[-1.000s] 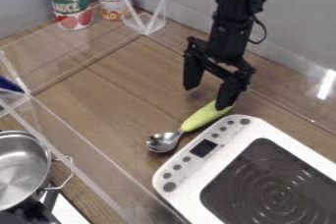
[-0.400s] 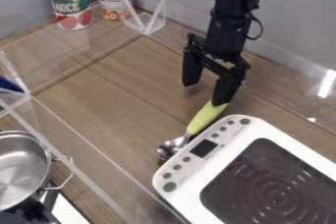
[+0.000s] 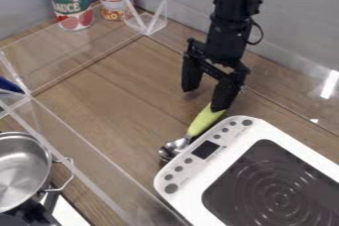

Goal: Put green spoon on the white and black stove top

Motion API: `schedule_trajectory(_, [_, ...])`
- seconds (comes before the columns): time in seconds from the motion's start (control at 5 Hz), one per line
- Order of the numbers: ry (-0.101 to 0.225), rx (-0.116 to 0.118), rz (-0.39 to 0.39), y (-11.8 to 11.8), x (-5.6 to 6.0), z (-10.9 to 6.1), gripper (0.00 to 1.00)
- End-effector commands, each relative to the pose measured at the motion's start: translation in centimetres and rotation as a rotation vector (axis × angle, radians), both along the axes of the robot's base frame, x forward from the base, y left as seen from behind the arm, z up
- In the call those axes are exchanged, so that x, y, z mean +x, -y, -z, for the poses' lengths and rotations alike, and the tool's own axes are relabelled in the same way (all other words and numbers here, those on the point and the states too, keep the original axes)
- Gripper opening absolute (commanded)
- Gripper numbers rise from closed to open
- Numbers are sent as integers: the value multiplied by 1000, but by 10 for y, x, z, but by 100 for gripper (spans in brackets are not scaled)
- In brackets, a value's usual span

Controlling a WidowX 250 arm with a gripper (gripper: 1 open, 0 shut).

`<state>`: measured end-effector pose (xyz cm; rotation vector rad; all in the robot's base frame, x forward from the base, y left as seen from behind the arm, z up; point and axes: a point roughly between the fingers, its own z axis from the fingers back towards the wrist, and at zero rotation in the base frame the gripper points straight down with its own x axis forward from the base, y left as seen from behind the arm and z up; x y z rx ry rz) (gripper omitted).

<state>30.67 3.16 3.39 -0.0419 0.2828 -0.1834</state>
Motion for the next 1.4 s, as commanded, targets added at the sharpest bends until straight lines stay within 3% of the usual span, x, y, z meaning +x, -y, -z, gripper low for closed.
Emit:
schedule_trajectory(0.0, [56, 1, -11, -12, 0, -25, 100])
schedule_trajectory(0.4, [49, -13, 105, 12, 14, -23, 100])
schedule_trajectory(0.8, [44, -33, 165, 31, 9, -12, 100])
schedule_trajectory(1.2, [19, -32, 312, 33, 7, -13, 100])
